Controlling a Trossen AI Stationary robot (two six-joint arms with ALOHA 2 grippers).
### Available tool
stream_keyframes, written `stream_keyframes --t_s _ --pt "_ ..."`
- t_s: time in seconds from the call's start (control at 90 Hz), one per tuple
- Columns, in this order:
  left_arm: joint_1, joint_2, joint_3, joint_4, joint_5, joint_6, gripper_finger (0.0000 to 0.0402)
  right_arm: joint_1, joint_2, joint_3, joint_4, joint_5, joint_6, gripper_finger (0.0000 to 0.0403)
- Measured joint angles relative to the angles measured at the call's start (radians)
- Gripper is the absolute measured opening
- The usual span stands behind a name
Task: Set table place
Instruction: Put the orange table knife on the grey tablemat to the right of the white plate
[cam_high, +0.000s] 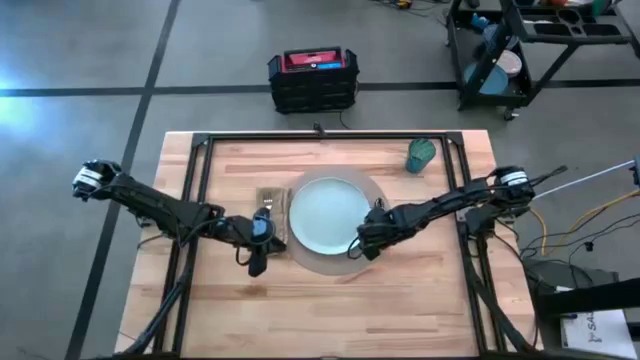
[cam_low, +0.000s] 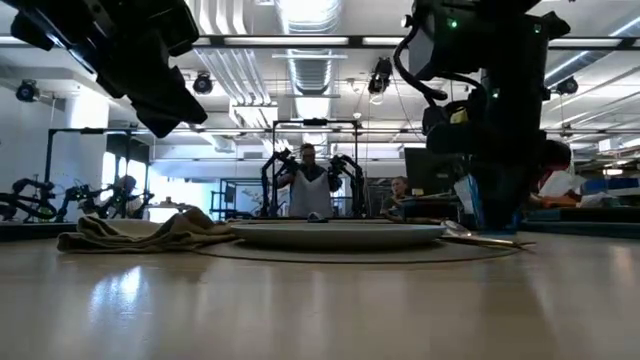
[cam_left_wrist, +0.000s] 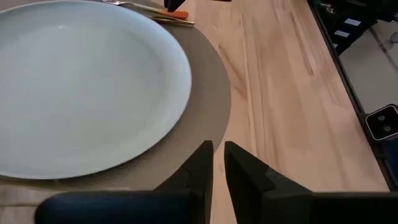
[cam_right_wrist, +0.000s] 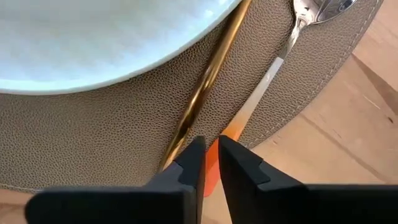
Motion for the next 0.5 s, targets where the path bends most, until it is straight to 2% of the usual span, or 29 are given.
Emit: stream_keyframes --t_s 0.5 --pt "0.0 0.0 0.0 0.001 0.0 -0.038 0.0027 0.0 0.0 0.0 0.006 -0.034 0.032 0.0029"
